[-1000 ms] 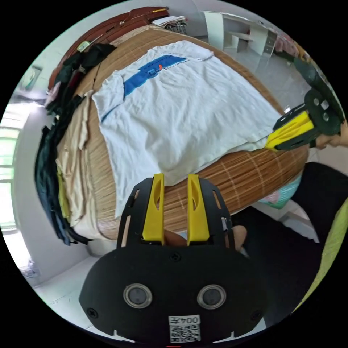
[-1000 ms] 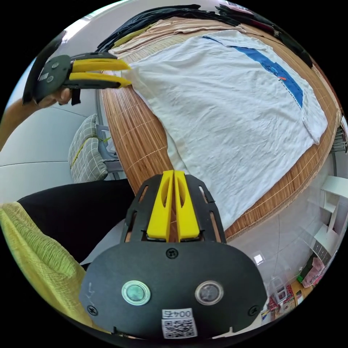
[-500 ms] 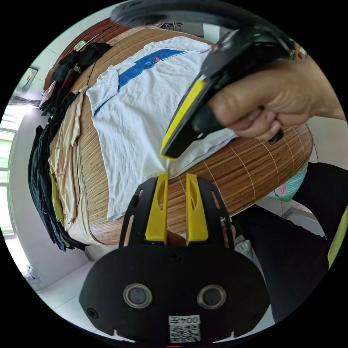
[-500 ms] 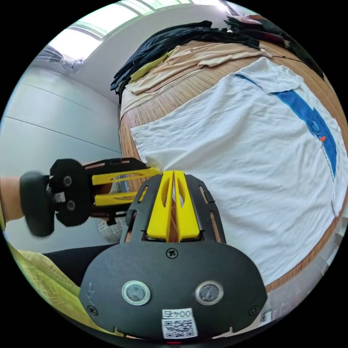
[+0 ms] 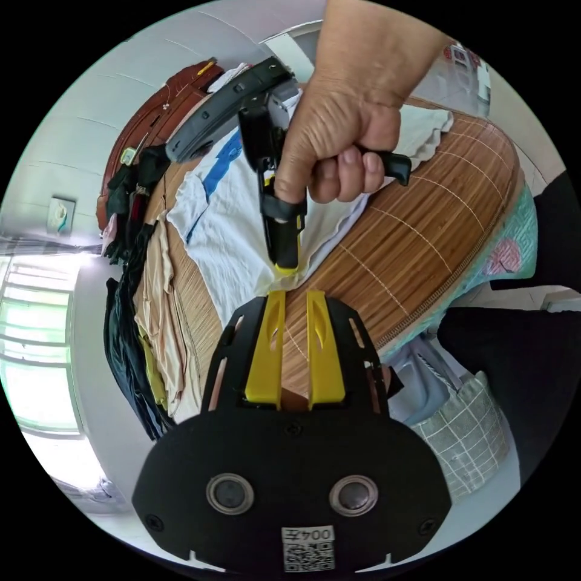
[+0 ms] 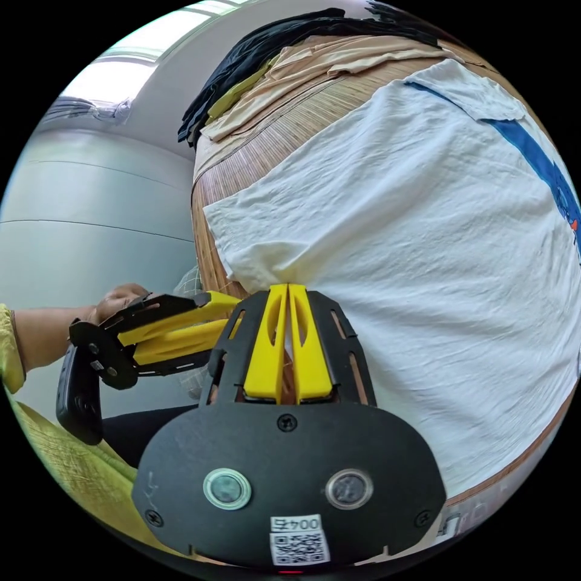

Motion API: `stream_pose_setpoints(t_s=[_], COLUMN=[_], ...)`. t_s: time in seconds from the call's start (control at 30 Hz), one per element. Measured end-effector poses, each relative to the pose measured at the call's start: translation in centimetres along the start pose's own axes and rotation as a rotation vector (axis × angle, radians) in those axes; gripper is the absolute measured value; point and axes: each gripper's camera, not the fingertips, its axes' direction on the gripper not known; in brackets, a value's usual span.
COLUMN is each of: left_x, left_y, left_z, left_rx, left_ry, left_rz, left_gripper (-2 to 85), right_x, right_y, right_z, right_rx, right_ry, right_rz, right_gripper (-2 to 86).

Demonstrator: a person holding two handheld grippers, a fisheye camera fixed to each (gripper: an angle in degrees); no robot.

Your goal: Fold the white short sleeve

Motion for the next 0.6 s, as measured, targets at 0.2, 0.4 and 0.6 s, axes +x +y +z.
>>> stream_pose_setpoints(t_s=[0.2,0.4,0.6], left_x=[-4.6,-8.0,-12.2], left_y=[2.3,3.3,2.7], left_z=[0.3,2.4,5.0], left_rx=[-0.062,-0.095,-0.176], left_ry=[-0.022,0.044,0.205], left_rz=[-0.093,-0.015,-0.137], left_gripper=[6.1,7.2,5.2], right_x=[-1.7,-3.6,-3.1], right_y=[5.7,16.9,21.1], right_z=[-8.0,-9.1,-9.9], right_rx=[0.169,-0.037,-0.115], right_ry=[0.07,0.354,0.456], right_rz=[0.037,-0.032,0.051], right_gripper=[5.1,8.5,9.3])
